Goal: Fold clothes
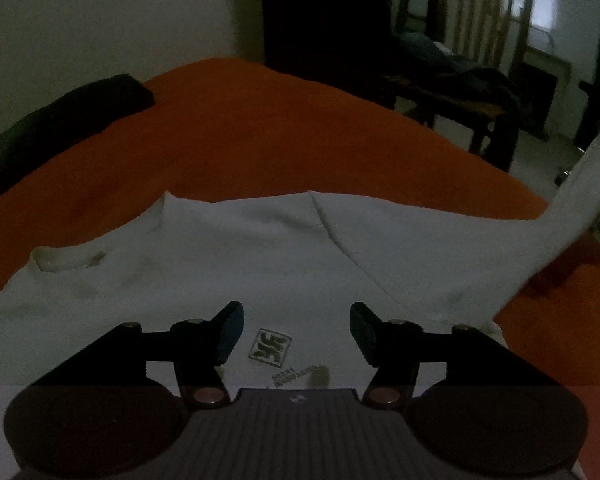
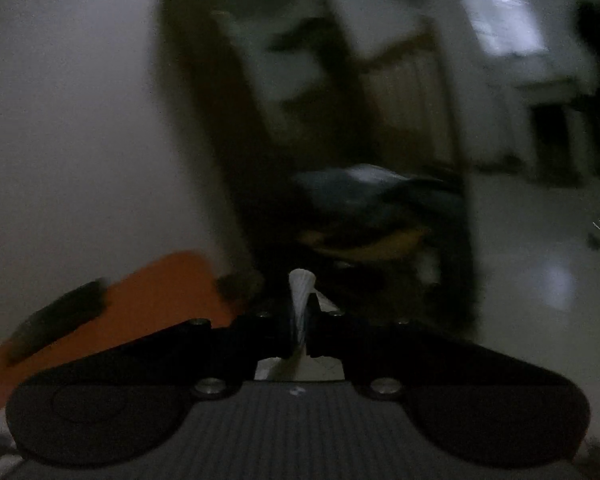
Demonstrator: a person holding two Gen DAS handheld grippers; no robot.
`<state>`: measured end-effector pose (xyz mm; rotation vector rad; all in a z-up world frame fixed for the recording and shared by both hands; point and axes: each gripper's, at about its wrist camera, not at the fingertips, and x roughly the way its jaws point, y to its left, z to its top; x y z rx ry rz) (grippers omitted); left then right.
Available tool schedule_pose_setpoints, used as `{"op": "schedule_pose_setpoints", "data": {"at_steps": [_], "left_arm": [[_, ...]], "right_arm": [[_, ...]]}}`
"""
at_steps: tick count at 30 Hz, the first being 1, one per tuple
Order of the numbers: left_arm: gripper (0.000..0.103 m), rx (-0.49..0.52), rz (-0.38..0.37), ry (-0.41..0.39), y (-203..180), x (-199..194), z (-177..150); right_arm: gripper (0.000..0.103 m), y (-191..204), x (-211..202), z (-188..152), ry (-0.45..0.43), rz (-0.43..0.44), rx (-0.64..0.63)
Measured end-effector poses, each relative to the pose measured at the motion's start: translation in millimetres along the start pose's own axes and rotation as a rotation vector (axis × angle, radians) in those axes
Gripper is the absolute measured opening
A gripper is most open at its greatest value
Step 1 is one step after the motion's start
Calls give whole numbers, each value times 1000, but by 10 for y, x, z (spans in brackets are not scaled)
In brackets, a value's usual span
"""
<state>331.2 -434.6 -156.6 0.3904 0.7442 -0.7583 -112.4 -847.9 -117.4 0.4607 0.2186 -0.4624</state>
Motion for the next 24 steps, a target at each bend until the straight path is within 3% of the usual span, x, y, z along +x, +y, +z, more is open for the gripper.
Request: {"op": "schedule_pose_setpoints", "data": {"at_steps": [3, 8, 10, 15, 18, 20, 22, 24], "left_arm": [[59, 15, -4, -1, 18, -19, -37], [58, 0, -12, 27, 113, -62, -98], [58, -17, -14, 34, 195, -118, -115], [58, -23, 24, 89, 552, -325, -240], [58, 7, 51, 120, 754, -567, -415], [58, -7, 54, 146, 882, -747, -575], [58, -34, 49, 176, 967, -903, -735], [58, -88, 28, 198, 1029, -1077, -901]], "right_arm": [[5, 188, -57, 105, 11, 90, -59], [6, 912, -249, 134, 55, 261, -347], [6, 1568, -478, -103, 92, 427, -539], [6, 3068, -1085, -1211, 248, 951, -952], [5, 3627, -1385, -1918, 373, 1221, -1137], [5, 3833, -1487, -2260, 407, 1267, -1231], [8, 3958, -1482, -2451, 400, 1239, -1242], [38, 4069, -1456, -2586, 381, 1192, -1244]]}}
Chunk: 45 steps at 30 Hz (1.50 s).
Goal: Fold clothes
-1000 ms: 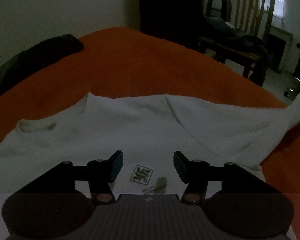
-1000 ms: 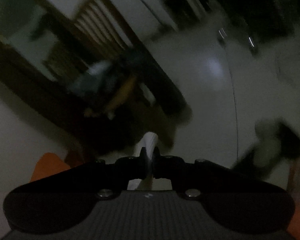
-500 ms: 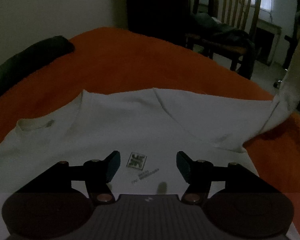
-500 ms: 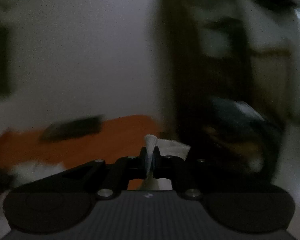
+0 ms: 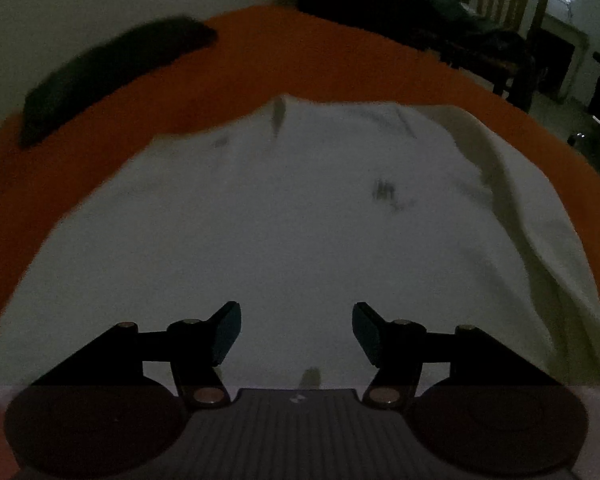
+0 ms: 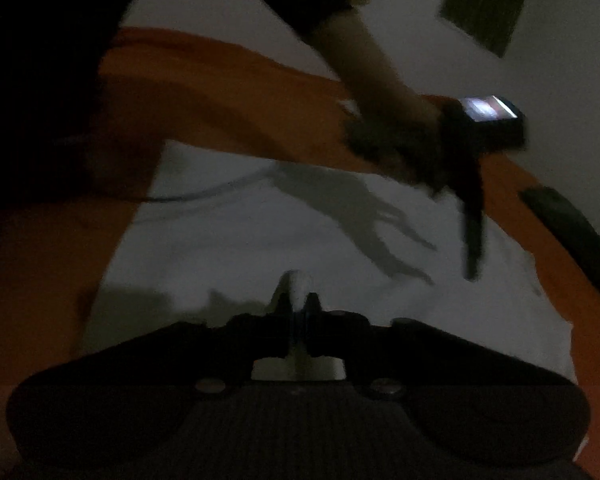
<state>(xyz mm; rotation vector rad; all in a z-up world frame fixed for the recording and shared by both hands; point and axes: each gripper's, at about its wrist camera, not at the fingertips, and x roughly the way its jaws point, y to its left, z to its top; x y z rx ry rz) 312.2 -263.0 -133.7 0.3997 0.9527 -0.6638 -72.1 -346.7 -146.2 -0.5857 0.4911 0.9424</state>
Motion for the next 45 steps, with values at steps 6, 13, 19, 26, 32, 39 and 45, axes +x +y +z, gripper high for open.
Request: {"op": "schedule_pose_setpoints", "data": {"at_steps": [6, 13, 19, 26, 32, 39, 45], "left_arm": [[58, -91, -190, 9, -58, -320, -594], [60, 142, -382, 25, -636, -292, -898], [27, 181, -457, -25, -626, -34, -930], [3, 51, -548, -102, -264, -401, -928], [3, -202, -385, -86, 878, -755, -1092], [5, -515, -407, -35, 1629, -361, -1426], [9, -507, -448, -39, 1642, -283, -1383]], "right_arm": [[50, -167, -73, -126, -9, -144, 145], [50, -274, -201, -518, 171, -205, 364], [50, -27, -170, -410, 203, -216, 409], [50, -61, -274, -500, 217, -230, 385], [50, -252, -225, -588, 203, -237, 425], [50, -677, 18, -564, 233, -330, 399], [50, -1608, 71, -679, 206, -520, 556]]}}
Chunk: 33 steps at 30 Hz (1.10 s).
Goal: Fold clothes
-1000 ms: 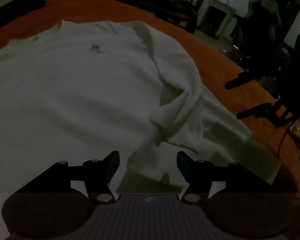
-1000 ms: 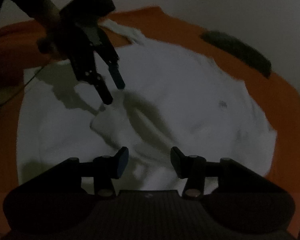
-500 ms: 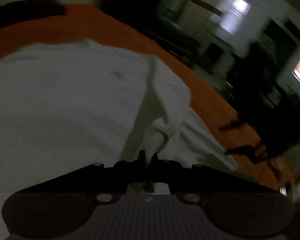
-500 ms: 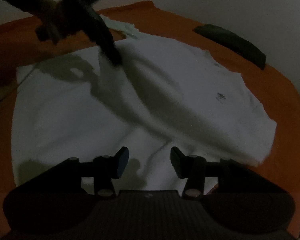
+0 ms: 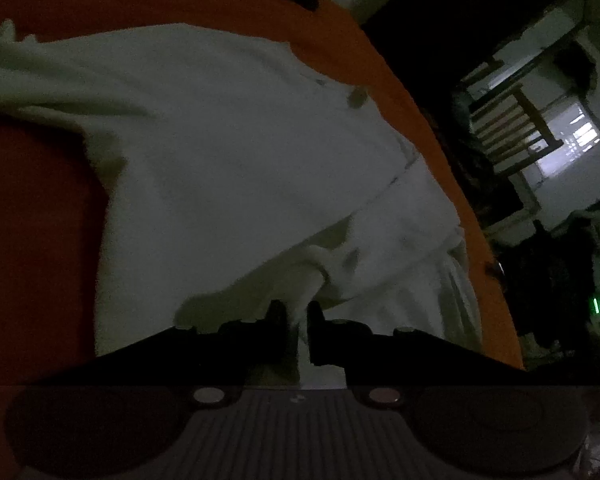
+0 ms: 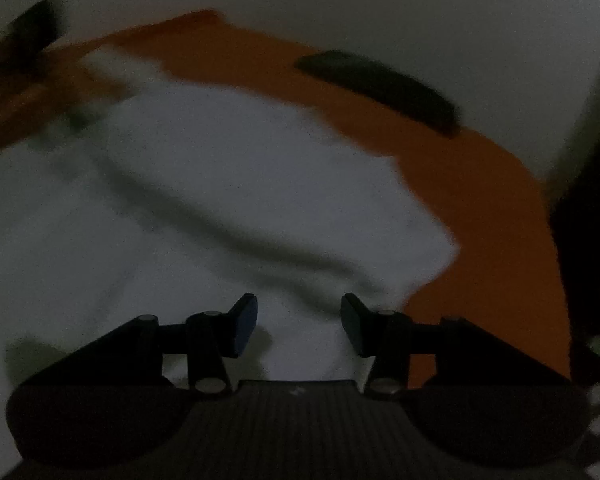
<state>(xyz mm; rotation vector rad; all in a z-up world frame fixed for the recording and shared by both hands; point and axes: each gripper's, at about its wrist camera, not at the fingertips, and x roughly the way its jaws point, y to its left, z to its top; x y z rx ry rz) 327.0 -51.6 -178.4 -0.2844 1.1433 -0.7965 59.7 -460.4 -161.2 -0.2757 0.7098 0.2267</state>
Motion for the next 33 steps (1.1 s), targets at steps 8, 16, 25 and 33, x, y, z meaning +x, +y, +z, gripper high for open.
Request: {"op": "schedule_pose_setpoints", "data": {"at_steps": [8, 16, 25, 33], "left_arm": [[9, 9, 7, -9, -87, 25, -40], [5, -24, -30, -49, -76, -36, -66], [5, -113, -60, -128, 52, -248, -74], [11, -213, -36, -112, 357, -136, -172]], "right_arm": [[50, -1121, 1087, 726, 197, -16, 357], [26, -1571, 1930, 883, 387, -118, 673], [5, -1784, 1664, 931, 159, -200, 788], [46, -1698, 1493, 845, 186, -44, 797]]}}
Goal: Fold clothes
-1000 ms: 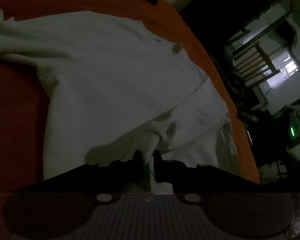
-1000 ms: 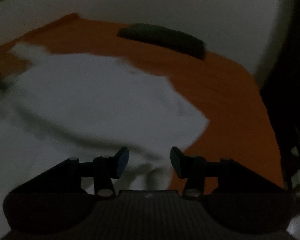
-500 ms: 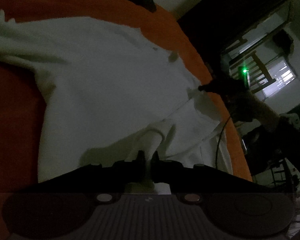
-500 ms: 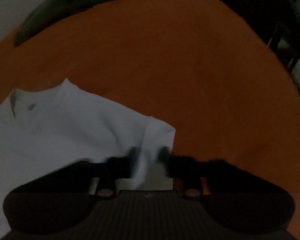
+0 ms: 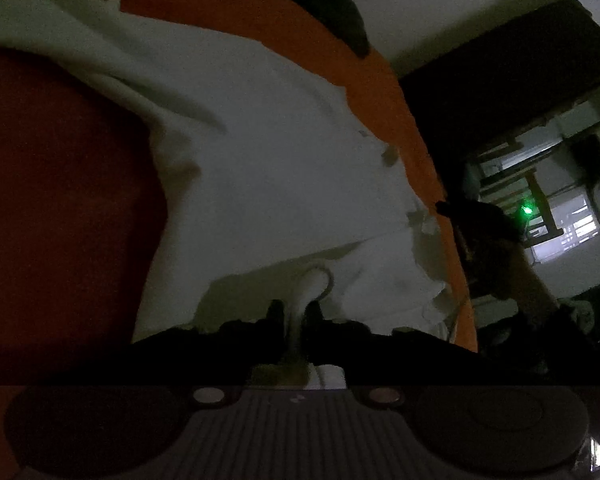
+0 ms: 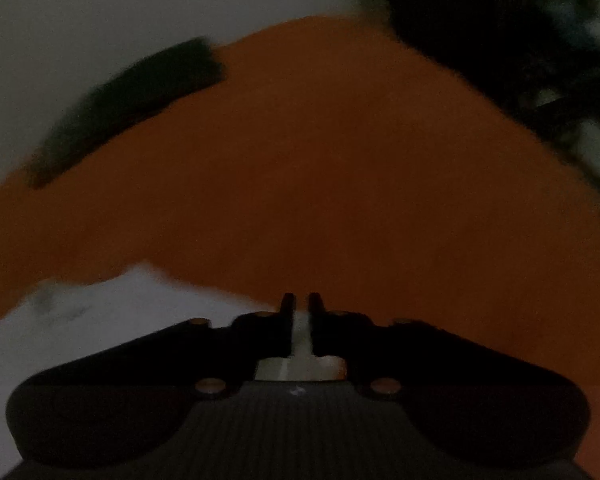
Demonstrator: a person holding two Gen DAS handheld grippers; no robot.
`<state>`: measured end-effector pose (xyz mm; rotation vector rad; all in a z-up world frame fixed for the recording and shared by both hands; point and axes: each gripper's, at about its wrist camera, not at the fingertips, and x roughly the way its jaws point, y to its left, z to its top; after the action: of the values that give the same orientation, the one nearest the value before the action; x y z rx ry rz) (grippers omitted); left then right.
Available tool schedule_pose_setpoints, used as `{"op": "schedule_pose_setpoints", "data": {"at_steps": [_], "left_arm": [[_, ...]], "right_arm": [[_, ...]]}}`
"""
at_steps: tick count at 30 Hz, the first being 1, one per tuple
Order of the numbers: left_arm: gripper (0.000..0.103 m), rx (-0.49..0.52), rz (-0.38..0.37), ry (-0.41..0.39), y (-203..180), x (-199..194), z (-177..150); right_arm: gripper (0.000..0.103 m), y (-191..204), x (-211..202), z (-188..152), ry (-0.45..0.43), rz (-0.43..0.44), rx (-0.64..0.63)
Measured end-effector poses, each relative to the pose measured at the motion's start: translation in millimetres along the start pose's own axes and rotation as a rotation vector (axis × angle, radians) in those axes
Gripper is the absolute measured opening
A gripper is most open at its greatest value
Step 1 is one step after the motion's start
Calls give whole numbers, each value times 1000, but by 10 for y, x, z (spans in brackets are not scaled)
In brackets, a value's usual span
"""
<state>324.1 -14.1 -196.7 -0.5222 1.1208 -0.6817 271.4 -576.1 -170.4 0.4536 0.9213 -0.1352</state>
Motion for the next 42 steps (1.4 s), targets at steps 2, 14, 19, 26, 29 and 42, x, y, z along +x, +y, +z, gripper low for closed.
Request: {"op": "schedule_pose_setpoints", "data": {"at_steps": [2, 14, 19, 26, 29, 42], "left_arm": [[11, 30, 4, 15, -40, -2, -36], [10, 101, 83, 23, -265, 226, -220], [4, 42, 72, -20, -260, 128, -311], [4, 39, 111, 11, -211, -40, -440], [7, 77, 174, 26, -243, 10, -454], [30, 199, 380, 72, -513, 38, -535]], "right_arm": [[49, 117, -214, -165, 31, 54, -46], [46, 235, -1009, -2036, -36, -93, -594], [7, 84, -1004, -1986, -94, -132, -605], [9, -161, -1180, -2238, -92, -108, -614], [28, -251, -1086, -2241, -84, -126, -600], [34, 304, -1563, -1916, -126, 120, -492]]}}
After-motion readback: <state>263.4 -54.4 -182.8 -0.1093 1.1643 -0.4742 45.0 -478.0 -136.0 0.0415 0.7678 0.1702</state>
